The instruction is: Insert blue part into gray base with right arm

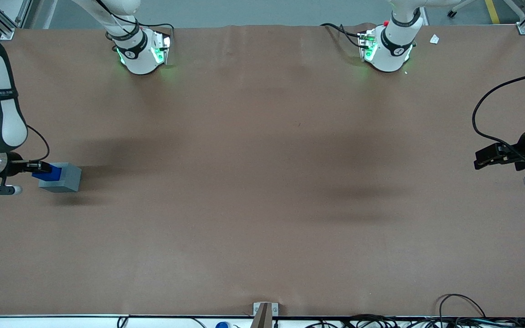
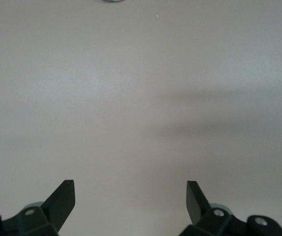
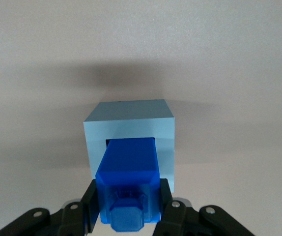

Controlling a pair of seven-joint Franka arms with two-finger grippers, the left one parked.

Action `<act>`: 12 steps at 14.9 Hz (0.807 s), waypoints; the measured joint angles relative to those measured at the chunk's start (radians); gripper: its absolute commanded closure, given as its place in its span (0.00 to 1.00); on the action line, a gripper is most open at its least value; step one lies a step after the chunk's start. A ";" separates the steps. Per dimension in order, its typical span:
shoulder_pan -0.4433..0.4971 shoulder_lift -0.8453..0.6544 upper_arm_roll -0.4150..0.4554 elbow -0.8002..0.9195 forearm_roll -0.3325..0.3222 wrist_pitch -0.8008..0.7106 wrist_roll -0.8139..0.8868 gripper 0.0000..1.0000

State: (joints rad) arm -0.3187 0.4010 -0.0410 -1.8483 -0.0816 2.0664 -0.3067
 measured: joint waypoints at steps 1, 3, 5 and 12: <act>0.000 0.004 0.000 0.001 0.000 0.000 0.000 0.45; 0.000 0.011 0.000 0.004 0.000 0.000 0.000 0.00; 0.000 0.013 0.003 0.009 0.000 0.000 0.000 0.00; 0.048 -0.085 0.025 0.134 0.015 -0.167 0.001 0.00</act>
State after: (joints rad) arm -0.2709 0.3164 -0.0156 -1.7148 -0.0662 1.8992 -0.3061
